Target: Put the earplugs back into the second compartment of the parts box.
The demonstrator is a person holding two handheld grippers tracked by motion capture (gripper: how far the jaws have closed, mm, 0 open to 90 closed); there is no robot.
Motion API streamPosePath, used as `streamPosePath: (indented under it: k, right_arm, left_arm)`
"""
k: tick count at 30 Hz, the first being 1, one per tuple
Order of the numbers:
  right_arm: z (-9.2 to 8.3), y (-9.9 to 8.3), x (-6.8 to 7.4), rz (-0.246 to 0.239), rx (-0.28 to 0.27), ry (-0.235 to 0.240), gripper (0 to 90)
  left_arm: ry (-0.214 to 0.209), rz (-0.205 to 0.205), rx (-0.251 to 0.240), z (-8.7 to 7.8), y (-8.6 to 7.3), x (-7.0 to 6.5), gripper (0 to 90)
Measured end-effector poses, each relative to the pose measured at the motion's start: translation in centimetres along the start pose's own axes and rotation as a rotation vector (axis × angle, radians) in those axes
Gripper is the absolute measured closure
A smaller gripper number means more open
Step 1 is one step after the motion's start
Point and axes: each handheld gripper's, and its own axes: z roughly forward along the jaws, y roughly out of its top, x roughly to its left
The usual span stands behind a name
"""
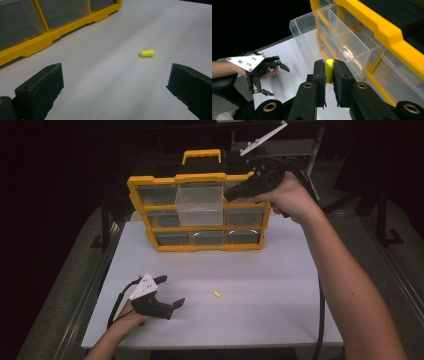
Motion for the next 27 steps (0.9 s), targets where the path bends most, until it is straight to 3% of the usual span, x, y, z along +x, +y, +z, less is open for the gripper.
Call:
streamPosePath:
  k: [14, 20, 24, 27]
  right_arm:
    - [2.2, 2.6, -0.2, -0.007, 0.027, -0.004, 79.1]
    - [3.7, 2.8, -0.5, -0.005, 0.060, -0.007, 78.2]
    - [4.0, 2.9, -0.5, 0.000, 0.052, -0.020, 68.8]
    - [3.9, 2.9, -0.5, 0.001, 0.044, -0.023, 71.9]
  left_arm:
    - [-0.001, 0.002, 0.001, 0.0, 0.0, 0.0, 0.0]
    - [0.000, 0.005, 0.001, -0.1, 0.0, 0.0, 0.0]
    - [-0.001, 0.005, 0.001, -0.1, 0.0, 0.1, 0.0]
    - [-0.001, 0.005, 0.001, -0.1, 0.0, 0.1, 0.0]
